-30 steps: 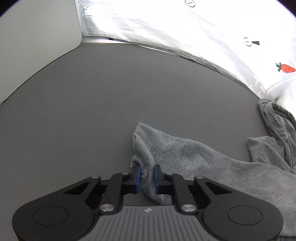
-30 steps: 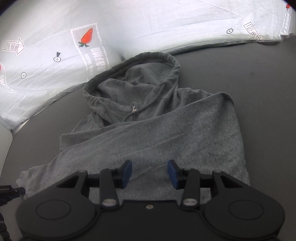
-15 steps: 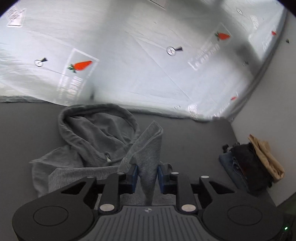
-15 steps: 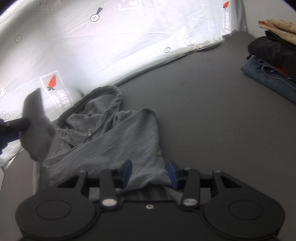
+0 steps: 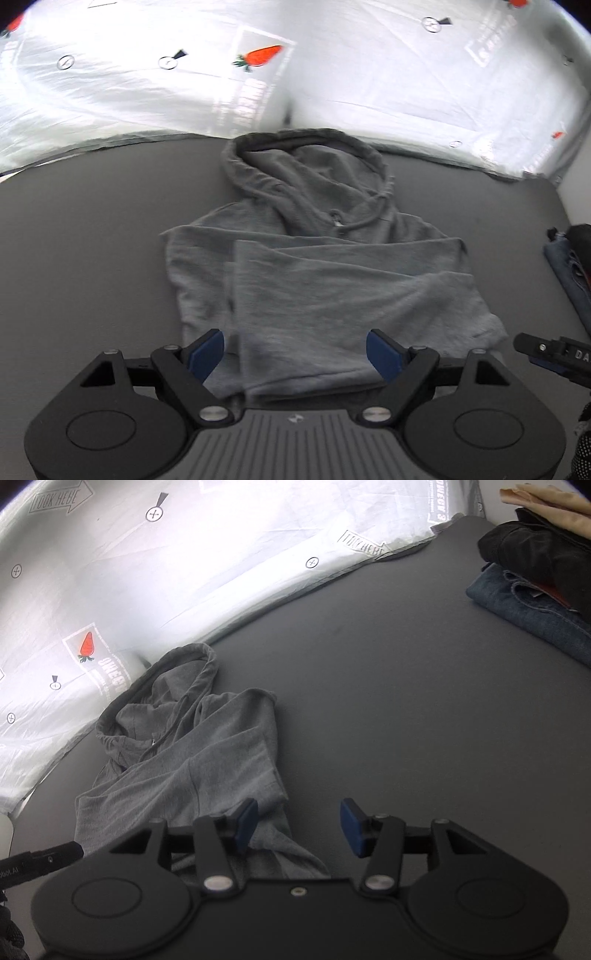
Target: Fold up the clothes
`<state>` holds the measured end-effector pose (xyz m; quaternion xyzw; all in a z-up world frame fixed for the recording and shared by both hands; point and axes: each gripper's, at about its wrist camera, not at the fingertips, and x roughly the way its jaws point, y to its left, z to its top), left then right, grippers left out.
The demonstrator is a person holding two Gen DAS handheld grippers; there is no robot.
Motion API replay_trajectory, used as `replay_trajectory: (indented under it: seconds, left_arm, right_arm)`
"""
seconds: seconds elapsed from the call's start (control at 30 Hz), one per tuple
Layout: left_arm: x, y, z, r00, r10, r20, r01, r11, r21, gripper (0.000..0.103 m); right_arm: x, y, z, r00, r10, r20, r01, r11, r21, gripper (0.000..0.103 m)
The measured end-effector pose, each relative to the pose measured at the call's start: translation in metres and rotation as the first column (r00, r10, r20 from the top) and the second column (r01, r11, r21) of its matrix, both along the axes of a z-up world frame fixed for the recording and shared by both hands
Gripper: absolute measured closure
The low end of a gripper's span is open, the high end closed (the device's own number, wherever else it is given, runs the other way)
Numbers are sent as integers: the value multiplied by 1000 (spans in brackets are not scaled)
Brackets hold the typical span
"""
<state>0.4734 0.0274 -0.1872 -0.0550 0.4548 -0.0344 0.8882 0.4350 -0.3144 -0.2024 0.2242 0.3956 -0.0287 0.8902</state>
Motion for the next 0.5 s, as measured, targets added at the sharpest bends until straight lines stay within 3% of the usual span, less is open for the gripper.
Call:
replay_trajectory:
  seconds: [0.1,0.13,0.17,0.2,0.23,0.37,0.5]
  left_arm:
    - [20,9,-15,997,63,-43,-64,998,-11,24]
    - [24,9,-18,997,62,-52,-63,998,-17,45]
    - [28,10,-21,996,61,-61,-62,998,-23,73]
    - [31,10,-23,996,61,-66,-63,998,-28,86]
    - [30,11,-22,996,64,-58,-66,997,-33,94]
    - [26,26,-27,996,66,-64,-69,996,-47,93]
    - [25,24,-34,998,21,-60,-20,1000,9,89]
  right_arm:
    - [20,14,-8,998,58,-13,-58,998,-5,51]
    - [25,19,-10,997,78,-16,-78,997,-12,54]
    - [29,23,-11,995,98,-17,-99,995,-18,70]
    - [33,28,-12,993,119,-18,-119,992,-28,86]
    - [34,33,-10,990,139,-12,-139,989,-43,90]
    - [30,46,4,980,198,17,-195,974,-120,91]
    - [34,49,-16,975,210,-77,-219,966,-140,82]
